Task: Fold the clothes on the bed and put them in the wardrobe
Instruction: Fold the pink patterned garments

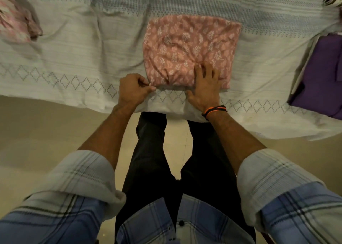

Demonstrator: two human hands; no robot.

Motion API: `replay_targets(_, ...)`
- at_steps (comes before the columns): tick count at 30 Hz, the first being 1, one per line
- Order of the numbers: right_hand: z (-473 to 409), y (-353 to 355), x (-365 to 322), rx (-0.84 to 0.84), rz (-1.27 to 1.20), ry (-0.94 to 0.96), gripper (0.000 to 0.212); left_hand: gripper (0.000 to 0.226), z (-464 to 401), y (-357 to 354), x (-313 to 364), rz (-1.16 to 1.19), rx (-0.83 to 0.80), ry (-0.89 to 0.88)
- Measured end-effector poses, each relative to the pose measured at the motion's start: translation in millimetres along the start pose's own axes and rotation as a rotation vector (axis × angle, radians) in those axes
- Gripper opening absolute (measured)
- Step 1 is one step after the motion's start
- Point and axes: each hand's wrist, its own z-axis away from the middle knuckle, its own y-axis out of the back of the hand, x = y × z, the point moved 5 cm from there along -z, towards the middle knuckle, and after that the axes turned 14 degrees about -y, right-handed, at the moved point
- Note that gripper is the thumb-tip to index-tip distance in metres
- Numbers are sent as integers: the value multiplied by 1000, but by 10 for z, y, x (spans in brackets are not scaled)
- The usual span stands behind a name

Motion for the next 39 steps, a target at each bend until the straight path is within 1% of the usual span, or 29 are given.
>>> replay_targets(2,0,-11,-14,-19,8,-10,82,28,12,-87,69,8,15,8)
replay_targets(5,9,-6,8,12,-11,18,82,17,5,-122,110,30,39,-2)
replay_targets(7,3,-8,33,20,-9,39,81,15,-2,-43,85,8,50,-20)
replay_targets(10,-15,-30,75,0,-6,66,83,13,-25,251,-36,-269,-2,-138)
replay_targets(12,-30,-36,111,-17,-3,83,84,14,-55,494,-183,-428,-3,-188)
replay_targets(14,-27,-28,125,-24,-1,99,85,13,-70,629,-244,-478,-6,-182)
replay_targets(16,-8,2,109,-26,18,110,87,14,-85,540,-134,-458,-70,-173)
replay_targets(18,5,47,84,-29,8,111,88,26,-85,354,28,-429,-127,-134)
replay_targets(19,14,88,71,-7,-12,109,84,37,-81,256,101,-409,-118,-135)
replay_targets(20,4,148,57,45,-40,110,77,50,-91,167,189,-391,-86,-177)
replay_targets(22,-3,285,12,193,-120,109,64,71,-96,39,399,-333,30,-361)
replay_targets(23,-36,343,-17,257,-159,105,60,74,-118,-16,516,-321,92,-470)
replay_targets(24,-74,375,-55,288,-181,103,60,77,-142,-54,635,-335,119,-557)
replay_targets(25,-143,386,-94,282,-181,104,64,83,-214,-121,721,-369,96,-618)
replay_targets(26,-216,366,-129,242,-159,110,70,95,-296,-198,760,-413,28,-636)
replay_targets(28,-391,265,-119,135,-61,122,85,120,-491,-340,698,-526,-144,-570)
replay_targets(29,-467,211,-65,100,-2,114,92,128,-575,-392,620,-586,-208,-520)
replay_targets(30,-521,164,7,79,52,104,98,131,-622,-430,536,-634,-251,-483)
replay_targets(32,-577,122,115,46,110,99,101,133,-661,-464,447,-679,-292,-454)
replay_targets(35,-584,183,108,-16,55,123,101,133,-646,-398,506,-638,-277,-469)
replay_targets(37,-550,306,100,23,-98,103,100,131,-598,-285,566,-481,-191,-472)
replay_targets(38,-528,396,147,78,-208,42,98,128,-562,-201,603,-373,-104,-444)
replay_targets(39,-493,443,227,128,-315,-60,97,123,-512,-125,595,-264,-10,-368)
